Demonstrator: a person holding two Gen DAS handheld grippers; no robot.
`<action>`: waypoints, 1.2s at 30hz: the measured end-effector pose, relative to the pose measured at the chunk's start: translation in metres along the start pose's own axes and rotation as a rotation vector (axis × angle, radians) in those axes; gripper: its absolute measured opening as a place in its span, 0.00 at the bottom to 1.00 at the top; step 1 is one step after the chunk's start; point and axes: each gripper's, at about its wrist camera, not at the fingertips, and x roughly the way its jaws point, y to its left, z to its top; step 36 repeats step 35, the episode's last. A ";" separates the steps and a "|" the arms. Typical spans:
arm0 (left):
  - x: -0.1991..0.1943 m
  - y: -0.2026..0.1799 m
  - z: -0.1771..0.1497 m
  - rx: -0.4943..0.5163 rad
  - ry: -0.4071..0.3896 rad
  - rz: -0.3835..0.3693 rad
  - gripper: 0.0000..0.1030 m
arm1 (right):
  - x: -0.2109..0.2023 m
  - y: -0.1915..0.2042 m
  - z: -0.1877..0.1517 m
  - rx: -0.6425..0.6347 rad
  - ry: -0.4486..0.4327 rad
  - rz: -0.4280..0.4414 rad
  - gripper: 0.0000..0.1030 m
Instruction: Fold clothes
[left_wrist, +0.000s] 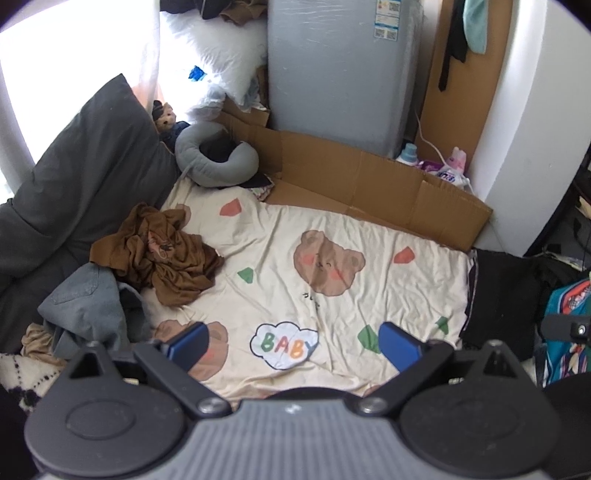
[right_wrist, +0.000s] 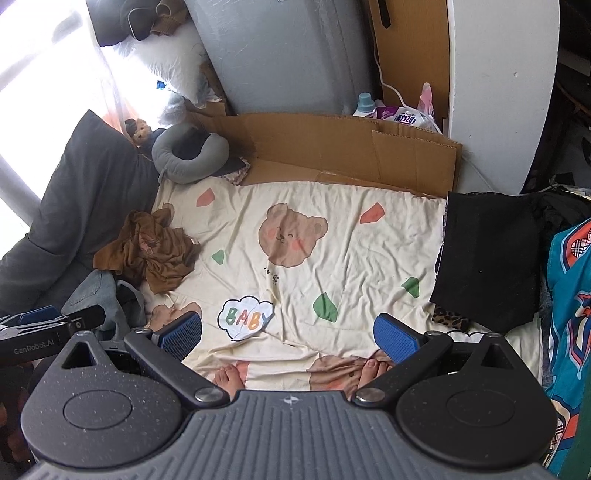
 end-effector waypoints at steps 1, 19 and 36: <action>0.000 0.000 0.000 -0.002 0.003 -0.004 0.94 | 0.000 0.001 0.000 -0.002 0.000 -0.003 0.99; 0.002 0.002 0.001 0.004 0.010 -0.015 0.91 | 0.001 0.005 0.001 -0.023 0.009 -0.015 0.99; 0.002 -0.003 -0.001 0.000 0.011 -0.013 0.91 | 0.001 0.007 0.001 -0.028 0.012 -0.018 0.99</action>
